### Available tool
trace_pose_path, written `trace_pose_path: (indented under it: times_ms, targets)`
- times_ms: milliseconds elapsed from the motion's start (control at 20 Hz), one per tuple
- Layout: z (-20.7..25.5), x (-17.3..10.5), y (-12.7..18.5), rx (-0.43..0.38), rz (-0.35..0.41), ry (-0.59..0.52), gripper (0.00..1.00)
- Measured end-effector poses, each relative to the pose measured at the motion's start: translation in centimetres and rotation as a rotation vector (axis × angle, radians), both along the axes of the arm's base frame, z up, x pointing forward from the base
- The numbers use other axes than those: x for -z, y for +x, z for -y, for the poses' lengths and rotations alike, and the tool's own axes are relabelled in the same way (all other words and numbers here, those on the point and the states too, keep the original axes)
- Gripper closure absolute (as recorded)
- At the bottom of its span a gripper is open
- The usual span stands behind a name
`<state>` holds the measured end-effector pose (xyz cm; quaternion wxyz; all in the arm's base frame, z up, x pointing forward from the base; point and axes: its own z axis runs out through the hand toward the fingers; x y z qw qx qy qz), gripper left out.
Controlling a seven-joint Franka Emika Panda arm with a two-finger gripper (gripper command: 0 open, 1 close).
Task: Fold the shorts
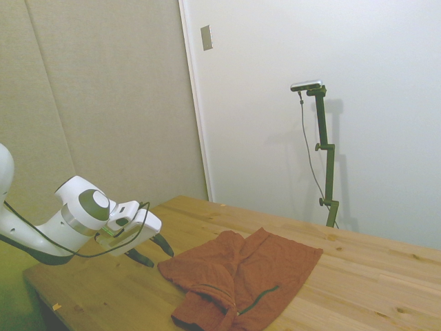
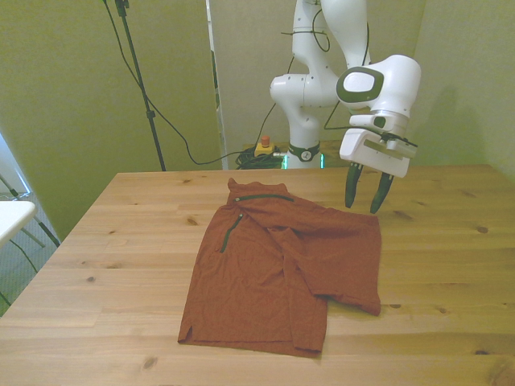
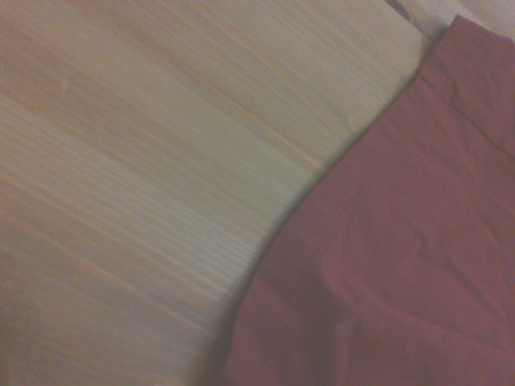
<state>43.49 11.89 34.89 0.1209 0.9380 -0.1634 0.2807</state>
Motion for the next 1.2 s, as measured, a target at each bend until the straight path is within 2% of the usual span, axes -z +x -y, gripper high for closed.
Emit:
trace_pose_path:
  times_ms: [750,1200]
  targets:
    - [2.4,1.2,1.6,0.034,-0.025,0.002,0.00]
    - [4.5,1.7,4.2,0.099,0.051,0.004,0.00]
